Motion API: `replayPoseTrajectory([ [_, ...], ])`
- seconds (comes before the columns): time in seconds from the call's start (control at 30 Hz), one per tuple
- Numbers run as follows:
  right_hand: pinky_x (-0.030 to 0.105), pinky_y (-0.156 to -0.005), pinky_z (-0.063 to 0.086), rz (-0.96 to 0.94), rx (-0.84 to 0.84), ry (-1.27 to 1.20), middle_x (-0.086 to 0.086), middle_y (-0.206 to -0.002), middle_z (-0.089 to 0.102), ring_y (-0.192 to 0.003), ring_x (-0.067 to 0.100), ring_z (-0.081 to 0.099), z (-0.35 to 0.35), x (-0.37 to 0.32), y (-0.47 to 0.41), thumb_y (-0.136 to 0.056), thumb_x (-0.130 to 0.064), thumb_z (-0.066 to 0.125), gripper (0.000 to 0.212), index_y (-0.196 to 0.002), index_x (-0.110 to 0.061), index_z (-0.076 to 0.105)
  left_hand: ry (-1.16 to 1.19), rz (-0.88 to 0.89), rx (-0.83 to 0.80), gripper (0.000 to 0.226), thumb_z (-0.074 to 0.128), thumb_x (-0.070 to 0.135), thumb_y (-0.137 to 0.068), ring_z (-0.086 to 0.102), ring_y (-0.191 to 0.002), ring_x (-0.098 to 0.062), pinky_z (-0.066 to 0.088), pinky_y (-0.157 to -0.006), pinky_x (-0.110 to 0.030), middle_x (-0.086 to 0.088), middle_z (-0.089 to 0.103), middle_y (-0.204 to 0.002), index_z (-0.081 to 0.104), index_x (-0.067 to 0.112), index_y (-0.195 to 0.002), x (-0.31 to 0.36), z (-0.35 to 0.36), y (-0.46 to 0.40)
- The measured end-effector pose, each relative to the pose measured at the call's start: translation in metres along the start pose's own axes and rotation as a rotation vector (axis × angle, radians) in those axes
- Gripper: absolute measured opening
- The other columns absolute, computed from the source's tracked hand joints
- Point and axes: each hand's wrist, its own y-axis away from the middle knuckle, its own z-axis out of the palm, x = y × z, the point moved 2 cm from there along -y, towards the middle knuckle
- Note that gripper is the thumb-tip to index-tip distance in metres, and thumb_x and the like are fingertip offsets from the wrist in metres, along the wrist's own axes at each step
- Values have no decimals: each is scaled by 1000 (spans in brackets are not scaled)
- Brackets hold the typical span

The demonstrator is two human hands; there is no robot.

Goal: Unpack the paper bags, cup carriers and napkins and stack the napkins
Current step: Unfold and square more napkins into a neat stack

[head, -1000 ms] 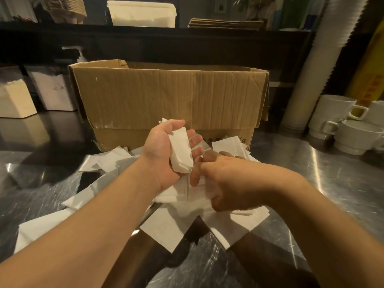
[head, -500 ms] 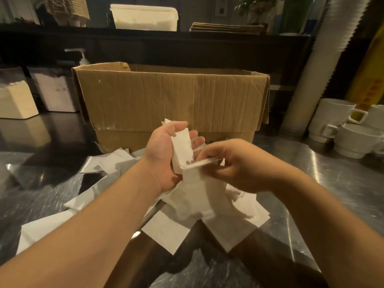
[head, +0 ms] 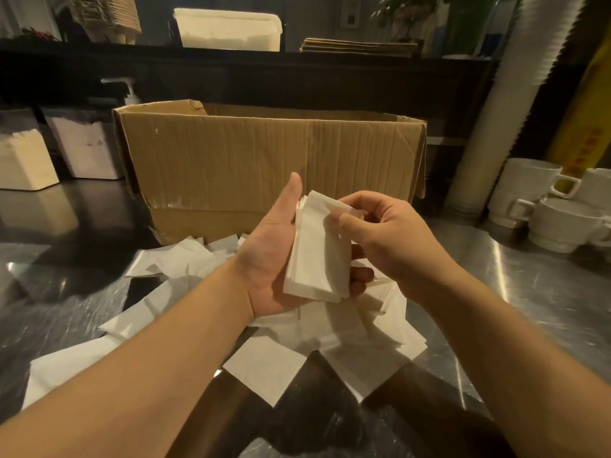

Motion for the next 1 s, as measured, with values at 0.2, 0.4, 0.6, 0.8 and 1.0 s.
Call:
replayPoseTrajectory([
  [0.2,19,-61,60,-58,19,136,-6,-118,63,-101,14,64,4,3,-2,-94,-33,69,15,-108,-36,67,-105,-35,22,52,71,34,-84,65,-102,-42,51,-97,-58,-23,65,-114,65,12,-132,-1,6,6],
  [0.4,13,-58,54,-74,90,134,-11,-105,68,-90,9,66,-5,1,-6,-103,-29,57,12,-110,-30,66,-25,-69,81,47,65,34,-87,65,-98,-36,50,-96,-51,-19,67,-116,68,7,-125,0,4,4],
  [0.6,22,-75,48,-41,222,114,-6,-98,66,-91,8,60,-25,2,-14,-103,-28,57,16,-112,-20,68,83,-22,228,46,56,40,-94,67,-87,-33,53,-84,-43,-19,70,-108,64,6,-124,3,5,4],
  [0.8,24,-64,46,150,245,397,-2,-100,66,-87,12,61,-46,14,-24,-102,-33,58,21,-115,-17,65,135,31,287,46,56,39,-94,62,-83,-31,50,-81,-43,-16,68,-107,63,6,-126,3,0,2],
  [1.0,35,-75,55,331,110,749,6,-95,67,-86,23,65,-41,25,-25,-98,-46,63,34,-100,-13,60,160,40,306,40,55,38,-94,57,-80,-28,47,-76,-40,-15,66,-104,64,7,-118,1,2,3],
])
